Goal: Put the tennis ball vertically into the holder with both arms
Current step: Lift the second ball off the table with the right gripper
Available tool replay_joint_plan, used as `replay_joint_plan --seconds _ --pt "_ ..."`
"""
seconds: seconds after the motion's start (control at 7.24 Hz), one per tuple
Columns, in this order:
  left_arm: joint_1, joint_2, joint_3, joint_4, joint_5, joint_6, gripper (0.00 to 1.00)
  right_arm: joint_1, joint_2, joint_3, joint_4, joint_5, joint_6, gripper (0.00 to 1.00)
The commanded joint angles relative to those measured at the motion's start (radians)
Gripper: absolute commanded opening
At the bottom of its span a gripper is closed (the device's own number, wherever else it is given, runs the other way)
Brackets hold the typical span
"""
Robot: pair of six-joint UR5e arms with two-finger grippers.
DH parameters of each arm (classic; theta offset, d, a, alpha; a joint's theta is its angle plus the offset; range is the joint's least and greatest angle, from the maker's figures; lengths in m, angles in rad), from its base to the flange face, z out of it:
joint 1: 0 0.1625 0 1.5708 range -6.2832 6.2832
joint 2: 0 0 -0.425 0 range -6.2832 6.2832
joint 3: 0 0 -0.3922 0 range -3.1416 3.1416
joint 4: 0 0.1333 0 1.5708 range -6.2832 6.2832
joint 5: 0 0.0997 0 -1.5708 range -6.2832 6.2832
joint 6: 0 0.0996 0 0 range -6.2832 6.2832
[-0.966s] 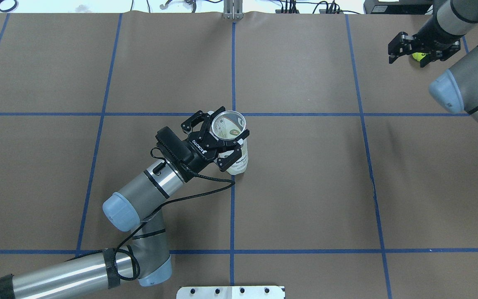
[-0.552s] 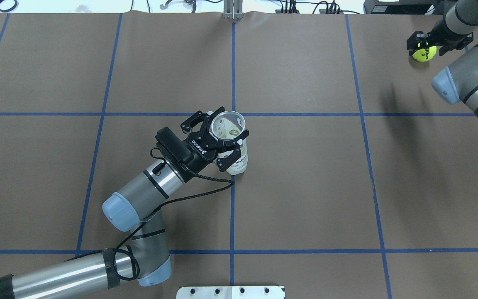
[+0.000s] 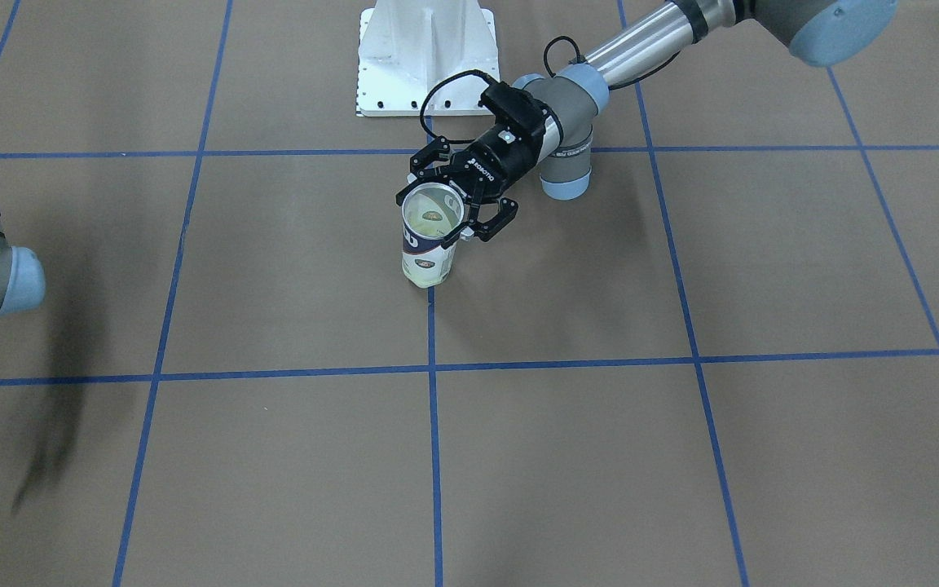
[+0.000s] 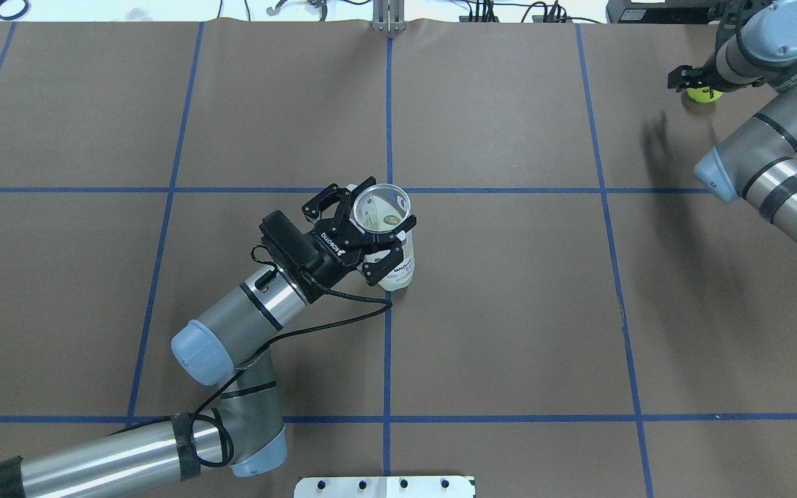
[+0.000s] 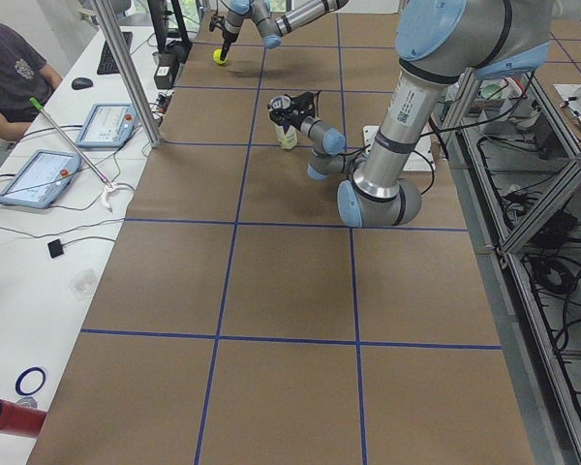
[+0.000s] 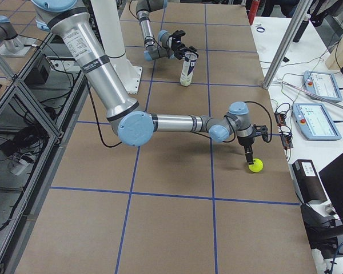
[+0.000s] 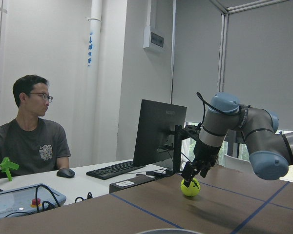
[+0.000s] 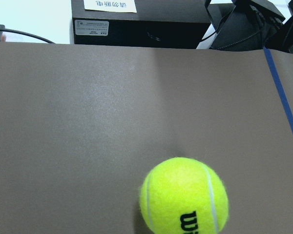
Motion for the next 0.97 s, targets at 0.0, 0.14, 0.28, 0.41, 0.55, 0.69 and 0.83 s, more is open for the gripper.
replay_joint_plan --seconds 0.0,0.14,0.28,0.41,0.55,0.69,0.83 --pt "0.000 0.001 -0.001 0.000 0.000 0.000 0.84 -0.017 -0.009 -0.043 0.062 -0.059 0.020 0.97" --pt "0.000 0.001 -0.001 0.000 0.000 0.000 0.84 -0.027 -0.012 -0.051 0.066 -0.091 0.016 0.97" --pt "0.000 0.002 -0.003 0.000 0.000 0.000 0.84 -0.031 -0.006 -0.066 0.066 -0.117 0.015 0.97" --pt "0.000 0.002 -0.004 -0.002 0.000 0.000 0.84 -0.031 -0.006 -0.071 0.066 -0.133 0.015 0.97" --pt "0.000 0.004 -0.004 -0.002 0.000 0.000 0.84 -0.031 -0.004 -0.076 0.067 -0.166 0.015 0.97" --pt "-0.002 0.004 -0.006 -0.002 0.000 0.000 0.84 -0.031 -0.003 -0.079 0.081 -0.183 0.019 0.97" --pt "-0.002 0.005 -0.006 -0.002 0.000 0.000 0.84 -0.033 -0.001 -0.091 0.098 -0.196 0.022 0.97"
